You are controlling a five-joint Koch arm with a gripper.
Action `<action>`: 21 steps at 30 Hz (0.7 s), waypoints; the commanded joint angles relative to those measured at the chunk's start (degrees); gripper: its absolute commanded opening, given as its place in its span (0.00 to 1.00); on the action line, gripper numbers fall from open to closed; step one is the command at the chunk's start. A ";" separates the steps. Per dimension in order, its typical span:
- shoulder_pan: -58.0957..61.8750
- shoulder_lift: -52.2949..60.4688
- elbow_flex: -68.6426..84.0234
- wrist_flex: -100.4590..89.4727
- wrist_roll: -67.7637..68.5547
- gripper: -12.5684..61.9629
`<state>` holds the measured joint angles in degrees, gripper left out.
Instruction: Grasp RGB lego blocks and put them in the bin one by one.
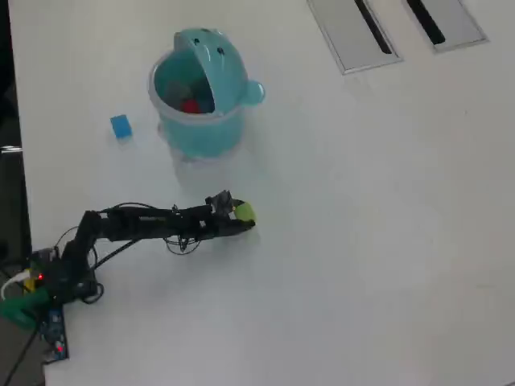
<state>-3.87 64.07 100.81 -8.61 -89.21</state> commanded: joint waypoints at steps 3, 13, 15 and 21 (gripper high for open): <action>-1.67 9.76 0.26 -4.13 0.62 0.40; -9.05 27.25 5.45 3.43 2.29 0.40; -11.43 30.23 5.80 4.22 2.90 0.37; -19.51 38.06 6.50 7.65 3.69 0.37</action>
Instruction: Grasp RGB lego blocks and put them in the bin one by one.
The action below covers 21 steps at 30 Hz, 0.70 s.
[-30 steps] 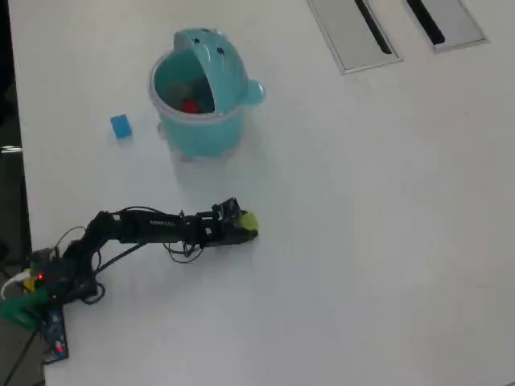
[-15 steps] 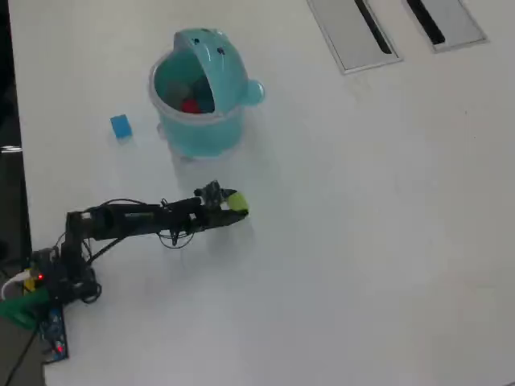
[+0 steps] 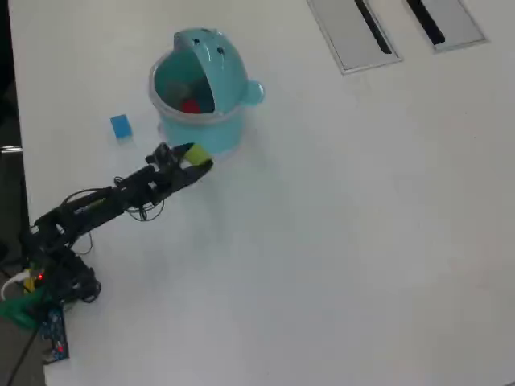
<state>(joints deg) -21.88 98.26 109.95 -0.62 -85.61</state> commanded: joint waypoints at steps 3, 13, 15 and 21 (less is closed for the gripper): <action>-5.36 6.50 -2.72 -0.18 0.09 0.37; -15.73 10.37 -10.46 0.79 4.83 0.39; -17.05 10.11 -14.15 5.19 4.75 0.40; -20.13 6.24 -18.81 7.03 3.96 0.34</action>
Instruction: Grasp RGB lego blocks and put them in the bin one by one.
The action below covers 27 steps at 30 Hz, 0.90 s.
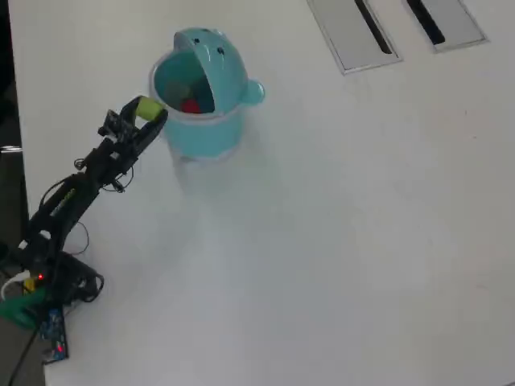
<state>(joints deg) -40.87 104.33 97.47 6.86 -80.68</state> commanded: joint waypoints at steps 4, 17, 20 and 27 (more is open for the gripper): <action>-4.04 -3.60 -7.91 -0.44 -3.78 0.34; -4.57 -25.14 -30.85 0.09 -4.04 0.33; -3.43 -30.23 -37.18 0.62 -4.04 0.34; -1.14 -41.04 -46.93 -0.26 -11.69 0.49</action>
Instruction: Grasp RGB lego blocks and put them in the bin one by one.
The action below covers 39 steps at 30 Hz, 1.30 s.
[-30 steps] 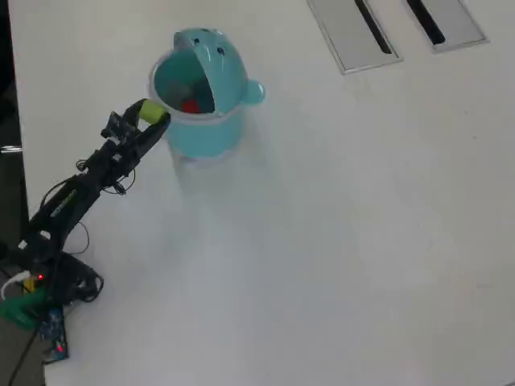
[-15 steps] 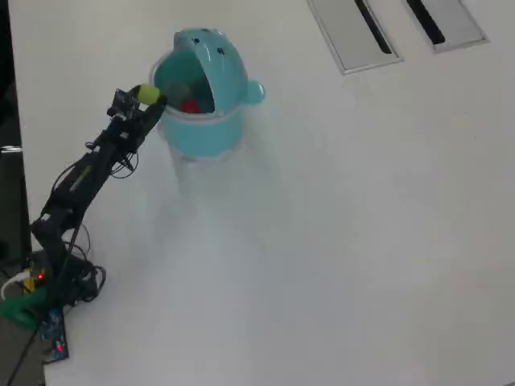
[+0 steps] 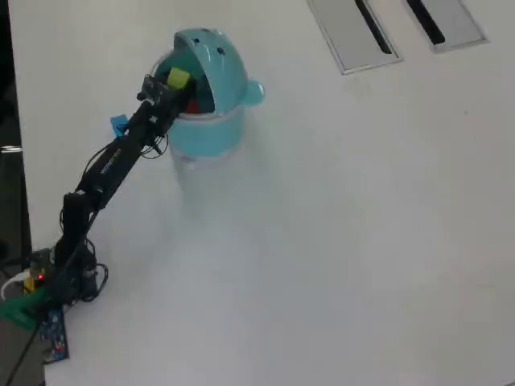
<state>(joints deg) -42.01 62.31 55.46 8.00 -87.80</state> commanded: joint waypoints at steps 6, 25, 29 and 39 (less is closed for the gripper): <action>0.44 0.18 -4.75 -2.99 -6.33 0.53; -1.76 18.28 18.28 -14.15 -9.76 0.57; -2.11 25.58 26.46 -16.00 -9.76 0.57; -1.67 36.21 55.63 -42.89 -16.79 0.57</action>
<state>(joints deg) -43.86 94.04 114.17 -26.19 -102.57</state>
